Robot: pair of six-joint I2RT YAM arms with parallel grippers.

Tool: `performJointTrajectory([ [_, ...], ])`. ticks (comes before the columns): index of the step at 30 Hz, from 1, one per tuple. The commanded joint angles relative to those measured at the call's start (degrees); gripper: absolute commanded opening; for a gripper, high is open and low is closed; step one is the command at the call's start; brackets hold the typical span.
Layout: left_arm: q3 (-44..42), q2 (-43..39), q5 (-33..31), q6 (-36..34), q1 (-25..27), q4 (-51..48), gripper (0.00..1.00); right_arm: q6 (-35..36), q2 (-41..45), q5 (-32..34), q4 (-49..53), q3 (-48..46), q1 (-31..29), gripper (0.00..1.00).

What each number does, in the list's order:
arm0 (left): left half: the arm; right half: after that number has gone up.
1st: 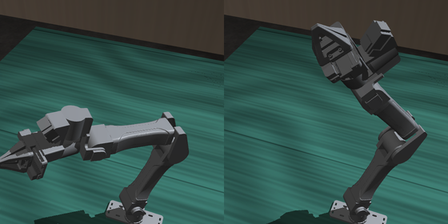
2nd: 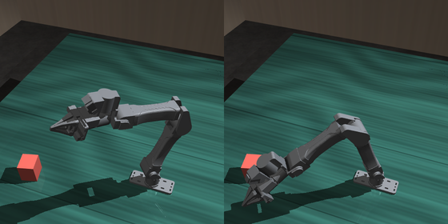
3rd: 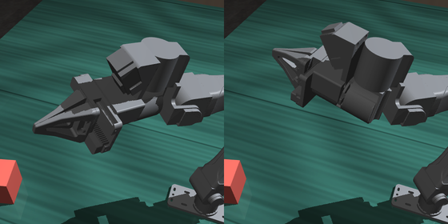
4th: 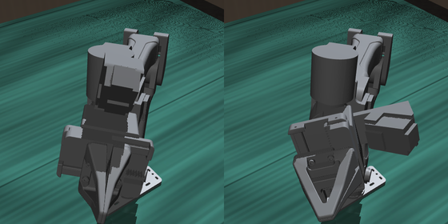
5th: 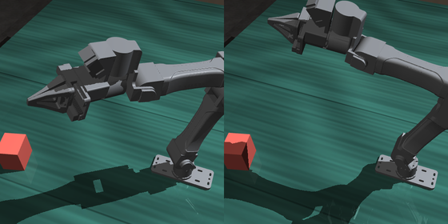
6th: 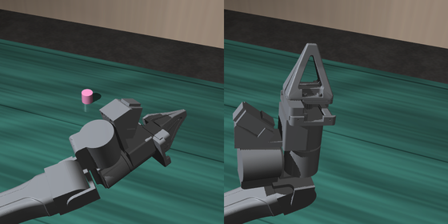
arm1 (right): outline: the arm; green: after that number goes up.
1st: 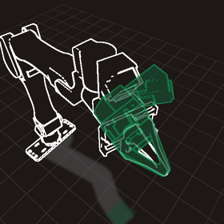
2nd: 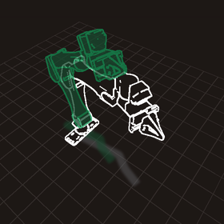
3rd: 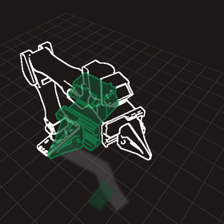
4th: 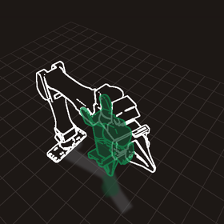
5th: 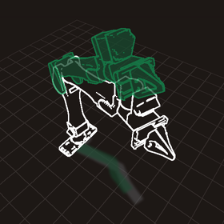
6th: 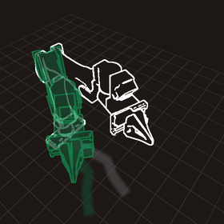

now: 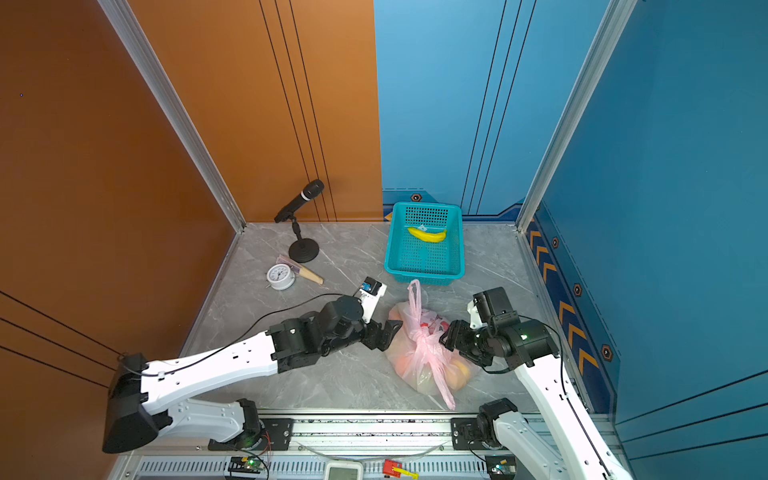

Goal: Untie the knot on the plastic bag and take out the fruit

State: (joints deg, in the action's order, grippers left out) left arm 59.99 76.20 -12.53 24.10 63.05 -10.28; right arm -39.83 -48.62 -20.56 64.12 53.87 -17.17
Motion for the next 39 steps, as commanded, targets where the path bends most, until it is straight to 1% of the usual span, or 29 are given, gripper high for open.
performJointTrajectory([
  [1, 2.8, 3.7, 5.9, 2.2, 0.5, 2.3, 0.89, -2.6, -0.9, 2.9, -7.4, -2.6, -1.3, 0.62],
  [4, 4.2, 7.7, 8.9, 3.4, 0.6, 2.3, 0.87, -2.8, -2.5, 2.3, -9.7, -4.2, -1.7, 0.61],
  [5, 4.9, 8.9, 9.7, 3.8, 0.5, 2.2, 0.83, -2.8, -3.0, 1.9, -10.5, -4.8, -1.8, 0.61],
  [6, 5.4, 10.1, 10.4, 4.0, 0.5, 2.1, 0.82, -2.7, -3.5, 1.7, -11.1, -5.4, -1.9, 0.61],
  [10, 6.0, 13.2, 11.2, 4.3, 0.6, 1.9, 0.80, -2.5, -4.5, 1.3, -13.5, -7.7, -2.2, 0.54],
  [13, 6.2, 14.7, 11.6, 3.8, 0.5, 1.3, 0.78, -2.2, -5.3, 0.9, -14.4, -8.9, -2.2, 0.43],
  [17, 6.9, 16.2, 12.9, 4.2, 0.0, 0.6, 0.73, -2.5, -5.9, -0.2, -15.8, -9.5, -2.4, 0.27],
  [19, 7.7, 17.3, 13.5, 4.3, -0.2, -0.1, 0.70, -2.5, -5.7, 0.1, -15.9, -9.6, -2.5, 0.21],
  [23, 8.7, 19.0, 14.8, 4.4, -0.3, -0.1, 0.66, -2.7, -5.0, -0.3, -16.3, -10.1, -2.7, 0.07],
  [25, 9.1, 19.6, 15.3, 4.5, -0.3, -0.1, 0.64, -3.0, -4.8, -0.6, -16.5, -10.4, -2.7, 0.03],
  [28, 9.5, 20.5, 15.8, 4.6, -0.3, 0.0, 0.57, -3.7, -4.3, -0.5, -16.7, -10.8, -3.1, 0.00],
  [30, 9.6, 20.9, 15.4, 4.8, -0.4, 0.0, 0.51, -4.2, -4.0, -0.3, -16.9, -10.9, -3.4, 0.00],
  [34, 9.3, 21.2, 14.7, 5.2, -0.3, 0.0, 0.34, -4.8, -3.4, 0.1, -17.1, -11.2, -3.6, 0.00],
  [37, 8.9, 21.2, 14.3, 5.3, -0.4, 0.2, 0.20, -5.0, -3.1, 0.5, -16.9, -11.2, -3.7, 0.00],
  [39, 8.8, 21.1, 14.1, 5.6, -0.5, 0.1, 0.14, -4.9, -3.0, 0.6, -16.7, -11.2, -3.7, 0.00],
])
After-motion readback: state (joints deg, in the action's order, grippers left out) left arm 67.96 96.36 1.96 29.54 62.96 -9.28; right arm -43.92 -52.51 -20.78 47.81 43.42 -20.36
